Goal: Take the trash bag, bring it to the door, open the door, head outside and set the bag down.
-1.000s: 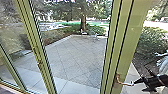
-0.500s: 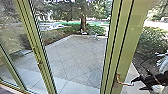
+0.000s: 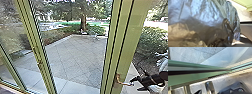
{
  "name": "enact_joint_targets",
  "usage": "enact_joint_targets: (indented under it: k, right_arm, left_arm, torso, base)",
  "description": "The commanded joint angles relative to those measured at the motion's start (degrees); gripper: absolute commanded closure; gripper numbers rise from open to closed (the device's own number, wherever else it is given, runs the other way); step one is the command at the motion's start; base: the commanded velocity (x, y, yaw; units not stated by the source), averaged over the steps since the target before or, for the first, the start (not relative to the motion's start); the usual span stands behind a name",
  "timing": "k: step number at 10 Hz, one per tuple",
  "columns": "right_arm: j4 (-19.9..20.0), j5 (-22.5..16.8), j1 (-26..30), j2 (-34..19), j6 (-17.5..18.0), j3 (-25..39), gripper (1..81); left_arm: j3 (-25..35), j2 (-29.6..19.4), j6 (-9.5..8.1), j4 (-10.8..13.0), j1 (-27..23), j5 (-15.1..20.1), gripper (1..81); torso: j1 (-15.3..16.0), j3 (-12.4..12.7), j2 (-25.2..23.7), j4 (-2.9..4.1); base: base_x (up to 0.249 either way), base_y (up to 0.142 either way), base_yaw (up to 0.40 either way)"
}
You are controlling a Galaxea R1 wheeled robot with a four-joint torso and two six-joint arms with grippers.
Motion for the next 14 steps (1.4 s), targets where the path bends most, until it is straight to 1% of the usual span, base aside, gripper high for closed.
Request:
enact_joint_targets:
  k: [1,4,9,12,13,14]
  right_arm:
    - [0.98,-2.37,6.90,0.46,1.70,-2.32,1.0]
    - [0.98,-2.64,5.15,4.14,2.84,-4.95,1.0]
    - [0.98,-2.46,-0.57,7.94,5.48,-6.80,1.0]
    - [0.98,-1.76,-7.14,8.47,6.01,-8.30,1.0]
    - [0.28,-1.41,-9.18,8.29,6.01,-8.39,1.0]
    - [-1.29,0.07,-11.29,8.47,6.01,-7.95,1.0]
  left_arm:
    - [0.52,-0.31,0.32,-0.40,-1.65,3.70,81.1]
    - [0.52,-0.31,0.32,-0.40,-1.39,3.53,81.1]
    - [0.17,0.13,0.32,-0.31,-1.39,3.44,81.1]
    - [0.17,0.31,0.41,-0.22,-1.39,3.35,81.1]
    - [0.17,0.31,0.41,-0.22,-1.39,3.35,81.1]
    - [0.17,0.31,0.41,-0.22,-1.39,3.35,81.1]
  torso:
    - [0.00,0.00,0.00,0.00]
    - [0.02,0.00,0.02,0.00]
    - [0.02,0.00,0.02,0.00]
    - [0.02,0.00,0.02,0.00]
    - [0.00,0.00,0.02,0.00]
    - [0.00,0.02,0.02,0.00]
  base:
    - [0.000,0.000,0.000]
    - [0.000,0.000,0.000]
    - [0.000,0.000,0.000]
    - [0.000,0.000,0.000]
    - [0.000,0.000,0.000]
    - [0.000,0.000,0.000]
